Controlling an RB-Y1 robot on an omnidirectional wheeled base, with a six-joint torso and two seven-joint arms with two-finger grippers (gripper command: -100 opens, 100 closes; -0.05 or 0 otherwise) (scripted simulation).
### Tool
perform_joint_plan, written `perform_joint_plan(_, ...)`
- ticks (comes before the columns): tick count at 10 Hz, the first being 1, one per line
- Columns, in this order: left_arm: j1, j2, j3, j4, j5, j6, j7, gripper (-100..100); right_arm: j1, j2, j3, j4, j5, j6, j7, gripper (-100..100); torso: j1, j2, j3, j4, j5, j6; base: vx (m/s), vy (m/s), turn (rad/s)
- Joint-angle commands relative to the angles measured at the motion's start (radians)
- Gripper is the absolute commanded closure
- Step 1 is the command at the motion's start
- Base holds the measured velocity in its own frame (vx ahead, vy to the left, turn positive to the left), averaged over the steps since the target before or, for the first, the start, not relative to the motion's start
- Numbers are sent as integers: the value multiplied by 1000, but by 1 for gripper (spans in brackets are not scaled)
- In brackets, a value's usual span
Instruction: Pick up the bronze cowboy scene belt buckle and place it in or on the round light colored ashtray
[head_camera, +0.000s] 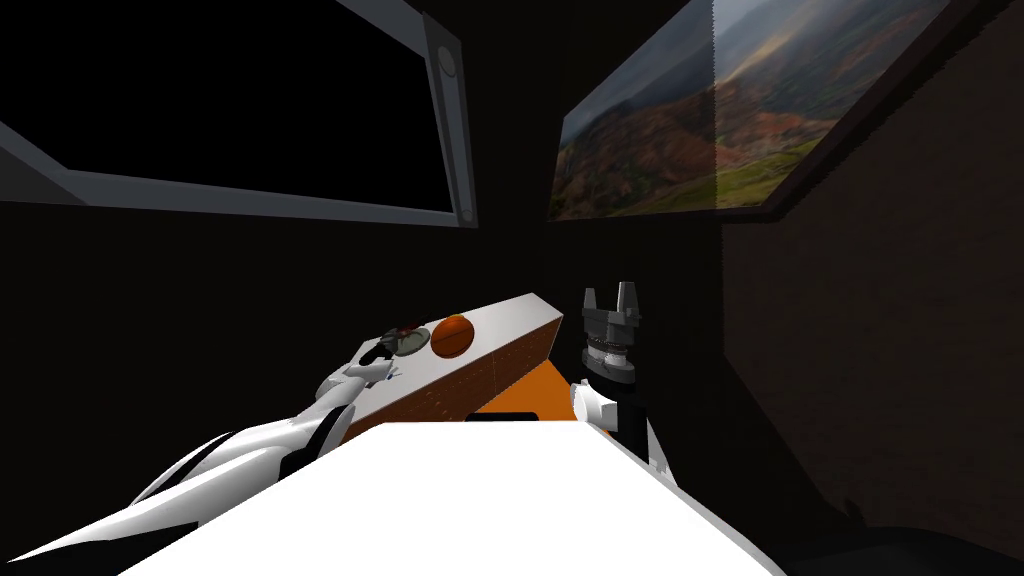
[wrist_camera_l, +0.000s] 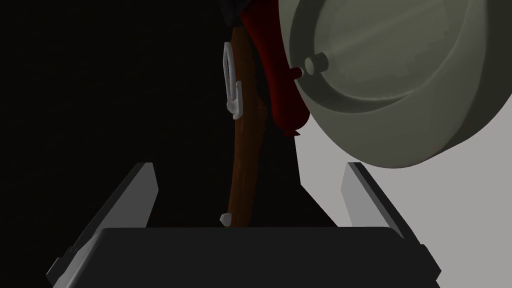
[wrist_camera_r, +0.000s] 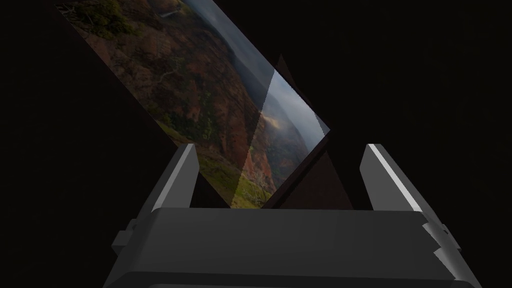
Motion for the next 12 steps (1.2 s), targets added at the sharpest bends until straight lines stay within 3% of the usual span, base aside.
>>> perform_joint_plan(1, 0, 0, 0, 0, 0, 0, 0, -100, 0, 0, 0, 0, 0, 0, 0, 0, 0, 0, 0, 0, 0, 0, 0, 0, 0)
perform_joint_plan(3, 0, 0, 0, 0, 0, 0, 0, -100, 0, 0, 0, 0, 0, 0, 0, 0, 0, 0, 0, 0, 0, 0, 0, 0, 0)
perform_joint_plan(4, 0, 0, 0, 0, 0, 0, 0, 0, 0, 0, 0, 0, 0, 0, 0, 0, 0, 0, 0, 0, 0, 0, 0, 0, 0)
perform_joint_plan(5, -5, 32, -36, 27, -10, -18, 50, -100, 0, 0, 0, 0, 0, 0, 0, 0, 0, 0, 0, 0, 0, 0, 3, -31, -31)
perform_joint_plan(6, -5, 32, -36, 27, -10, -18, 57, -100, 0, 0, 0, 0, 0, 0, 0, 0, -1, 0, 0, 0, 0, 0, 5, -43, -19)
perform_joint_plan(7, -10, 65, -72, 54, -20, -36, 95, -100, 0, 0, 0, 0, 0, 0, 0, 0, -2, 0, 0, 0, -1, 0, 7, -69, -43)
perform_joint_plan(8, -10, 65, -72, 54, -20, -36, 115, -100, 0, 0, 0, 0, 0, 0, 0, 0, -4, 0, 0, 0, -1, 0, 3, -56, -9)
perform_joint_plan(9, -15, 97, -108, 82, -29, -54, 148, -100, 0, 0, 0, 0, 0, 0, 0, 0, -4, 0, 0, 0, -1, 0, 1, -54, -33)
perform_joint_plan(10, -15, 97, -108, 82, -29, -54, 172, -100, 0, 0, 0, 0, 0, 0, 0, 0, -3, 0, 0, 0, -1, 0, 6, -38, -16)
perform_joint_plan(11, -20, 130, -145, 109, -39, -72, 203, -100, 0, 0, 0, 0, 0, 0, 0, 0, -3, 0, 0, 0, -1, 0, 8, -50, -29)
perform_joint_plan(12, -20, 130, -145, 109, -39, -72, 229, -100, 0, 0, 0, 0, 0, 0, 0, 0, -3, 0, 0, 0, -1, 0, 8, -44, -17)
